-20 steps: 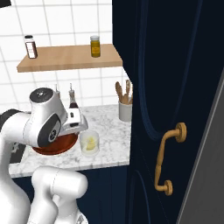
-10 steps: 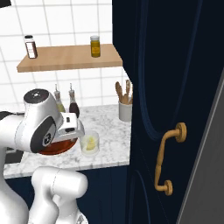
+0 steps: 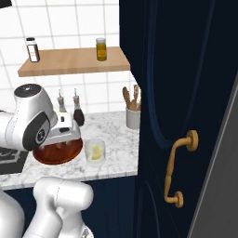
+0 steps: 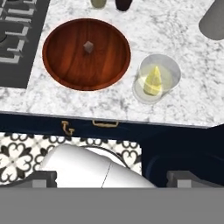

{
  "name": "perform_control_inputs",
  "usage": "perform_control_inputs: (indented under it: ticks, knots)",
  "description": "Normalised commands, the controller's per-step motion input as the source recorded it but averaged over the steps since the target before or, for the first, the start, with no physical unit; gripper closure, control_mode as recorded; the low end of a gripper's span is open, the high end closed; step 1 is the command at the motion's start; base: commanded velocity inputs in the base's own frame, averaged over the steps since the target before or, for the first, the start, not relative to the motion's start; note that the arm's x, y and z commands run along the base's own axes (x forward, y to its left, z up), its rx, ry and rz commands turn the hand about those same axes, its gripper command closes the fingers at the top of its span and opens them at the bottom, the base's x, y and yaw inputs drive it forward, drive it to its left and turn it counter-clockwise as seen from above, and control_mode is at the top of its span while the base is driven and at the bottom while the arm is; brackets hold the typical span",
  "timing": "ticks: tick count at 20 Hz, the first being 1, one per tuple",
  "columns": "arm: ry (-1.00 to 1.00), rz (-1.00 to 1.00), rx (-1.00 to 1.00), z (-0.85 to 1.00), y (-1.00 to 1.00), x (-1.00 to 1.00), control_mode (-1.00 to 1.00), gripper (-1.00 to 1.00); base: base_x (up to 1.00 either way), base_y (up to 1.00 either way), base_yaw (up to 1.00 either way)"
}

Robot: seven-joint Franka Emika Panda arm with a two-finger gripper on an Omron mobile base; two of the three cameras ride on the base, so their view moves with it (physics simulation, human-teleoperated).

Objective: Grab a lemon wedge from the fridge and one ice cube from the ice bowl, and put them in the glass of lemonade.

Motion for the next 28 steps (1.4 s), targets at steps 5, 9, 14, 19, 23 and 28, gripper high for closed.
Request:
perform_control_inputs:
  ticks: [5, 9, 14, 19, 23, 28]
  knots:
    - [0.00, 0.01, 0.01, 0.15, 0.28, -0.09, -1.00, -1.00, 0.00, 0.00, 0.00]
    - [-0.05, 0.00, 0.08, 0.13, 0.00, -0.63, -1.00, -1.00, 0.00, 0.00, 0.00]
    - [-0.24, 0.00, 0.06, 0.02, 0.00, -0.66, -1.00, -1.00, 0.00, 0.00, 0.00]
    - [-0.20, 0.00, 0.00, 0.03, 0.00, -0.05, -1.00, -1.00, 0.00, 0.00, 0.00]
    - [-0.01, -0.07, 0.00, 0.07, 0.00, 0.14, -1.00, -1.00, 0.00, 0.00, 0.00]
    - [0.00, -0.08, 0.00, 0.03, 0.00, -0.26, -1.00, -1.00, 0.00, 0.00, 0.00]
